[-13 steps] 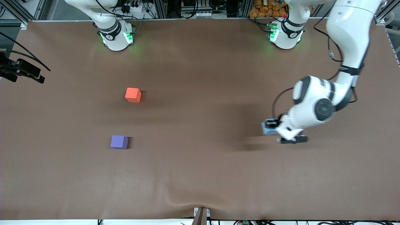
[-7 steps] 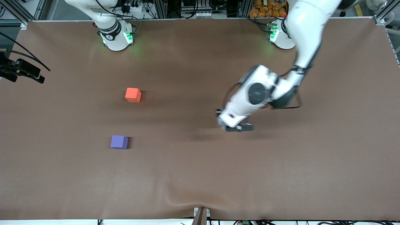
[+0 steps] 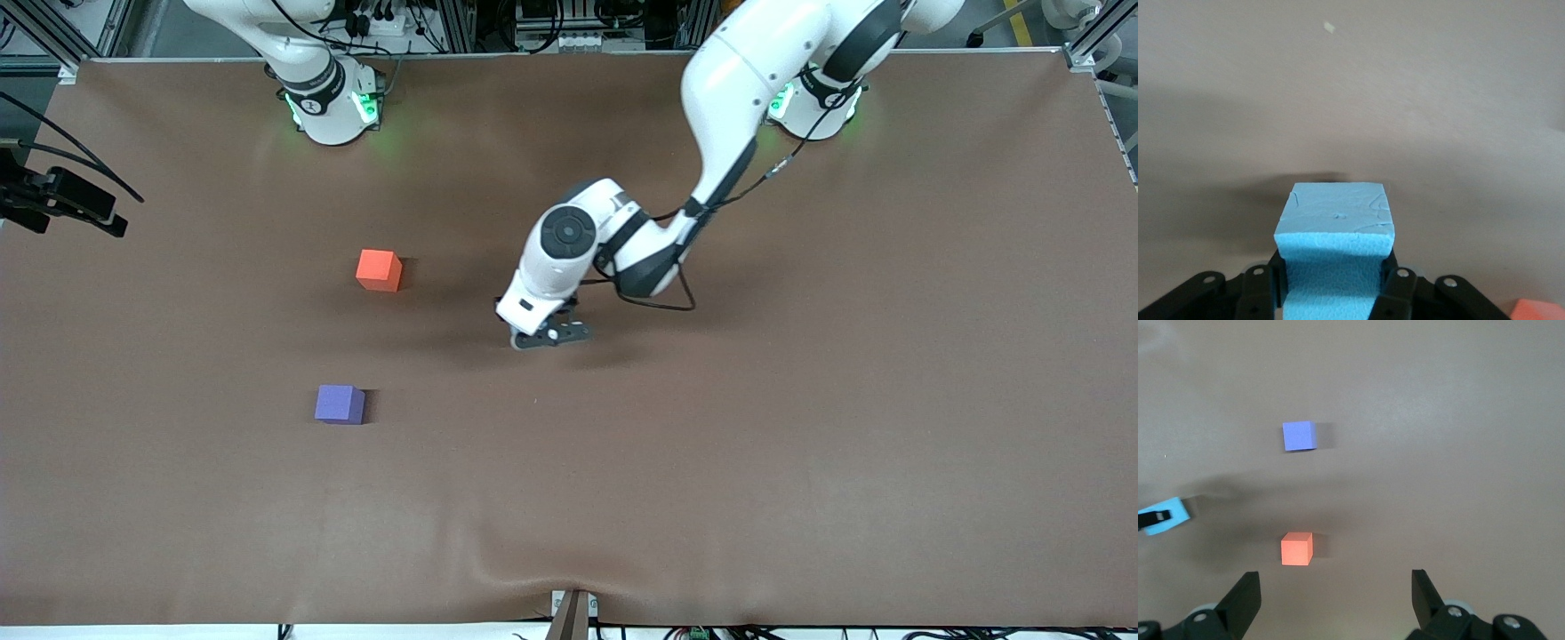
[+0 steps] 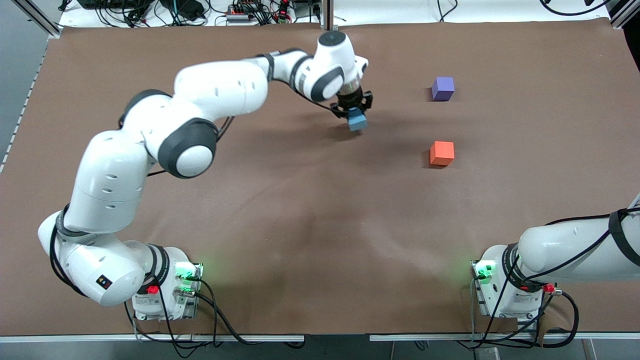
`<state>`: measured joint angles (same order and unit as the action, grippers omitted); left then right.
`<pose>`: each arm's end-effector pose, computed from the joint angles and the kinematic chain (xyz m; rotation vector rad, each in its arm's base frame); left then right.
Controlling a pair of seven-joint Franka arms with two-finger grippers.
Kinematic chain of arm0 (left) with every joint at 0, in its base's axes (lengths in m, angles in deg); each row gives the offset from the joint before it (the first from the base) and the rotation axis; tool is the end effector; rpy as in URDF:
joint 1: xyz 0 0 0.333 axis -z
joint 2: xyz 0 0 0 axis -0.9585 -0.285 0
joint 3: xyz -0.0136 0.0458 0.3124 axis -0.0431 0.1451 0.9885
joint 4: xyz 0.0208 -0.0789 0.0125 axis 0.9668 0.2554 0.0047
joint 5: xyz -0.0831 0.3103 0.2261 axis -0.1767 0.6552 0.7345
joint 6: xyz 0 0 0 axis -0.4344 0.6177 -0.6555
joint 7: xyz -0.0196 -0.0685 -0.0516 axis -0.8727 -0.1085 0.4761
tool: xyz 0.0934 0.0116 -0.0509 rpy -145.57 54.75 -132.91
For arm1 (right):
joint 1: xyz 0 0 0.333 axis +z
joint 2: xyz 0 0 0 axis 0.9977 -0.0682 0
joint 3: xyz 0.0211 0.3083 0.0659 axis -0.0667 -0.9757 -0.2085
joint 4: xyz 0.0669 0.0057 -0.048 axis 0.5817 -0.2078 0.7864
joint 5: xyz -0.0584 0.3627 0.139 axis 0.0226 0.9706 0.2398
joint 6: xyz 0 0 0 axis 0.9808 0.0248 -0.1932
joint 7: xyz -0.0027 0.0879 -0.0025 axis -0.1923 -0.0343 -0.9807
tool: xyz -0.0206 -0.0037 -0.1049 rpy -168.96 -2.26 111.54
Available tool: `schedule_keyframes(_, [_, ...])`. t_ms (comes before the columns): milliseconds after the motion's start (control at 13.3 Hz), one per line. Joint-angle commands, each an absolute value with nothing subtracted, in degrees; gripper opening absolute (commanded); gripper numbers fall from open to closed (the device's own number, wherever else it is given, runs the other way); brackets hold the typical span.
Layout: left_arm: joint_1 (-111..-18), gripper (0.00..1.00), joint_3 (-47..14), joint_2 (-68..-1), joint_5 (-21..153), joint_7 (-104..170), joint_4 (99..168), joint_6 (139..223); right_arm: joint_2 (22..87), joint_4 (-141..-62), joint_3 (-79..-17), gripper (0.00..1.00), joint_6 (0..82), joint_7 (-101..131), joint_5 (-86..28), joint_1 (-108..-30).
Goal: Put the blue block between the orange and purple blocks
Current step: 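Carry the blue cube with the left gripper toward the right gripper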
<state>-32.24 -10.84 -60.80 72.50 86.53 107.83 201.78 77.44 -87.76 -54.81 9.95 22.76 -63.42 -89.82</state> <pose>0.4896 -0.5927 0.2272 2.8334 0.3366 -0.0593 0.5468 -0.0190 0.6543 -3.1010 0.1317 0.0286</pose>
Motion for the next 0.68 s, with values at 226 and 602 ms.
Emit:
schedule_keyframes(226, [-30.1,1.0,-8.1,-64.2,72.2,90.0,105.7,207.4,78.4,-88.5,-55.6,1.0,9.9,21.9,-62.3,-91.2])
schedule_keyframes(602, [-34.1,1.0,-8.0,-53.0,72.2,85.5,105.6,192.5,77.5,-87.8,-55.5,1.0,10.9,21.8,-62.4,-91.1])
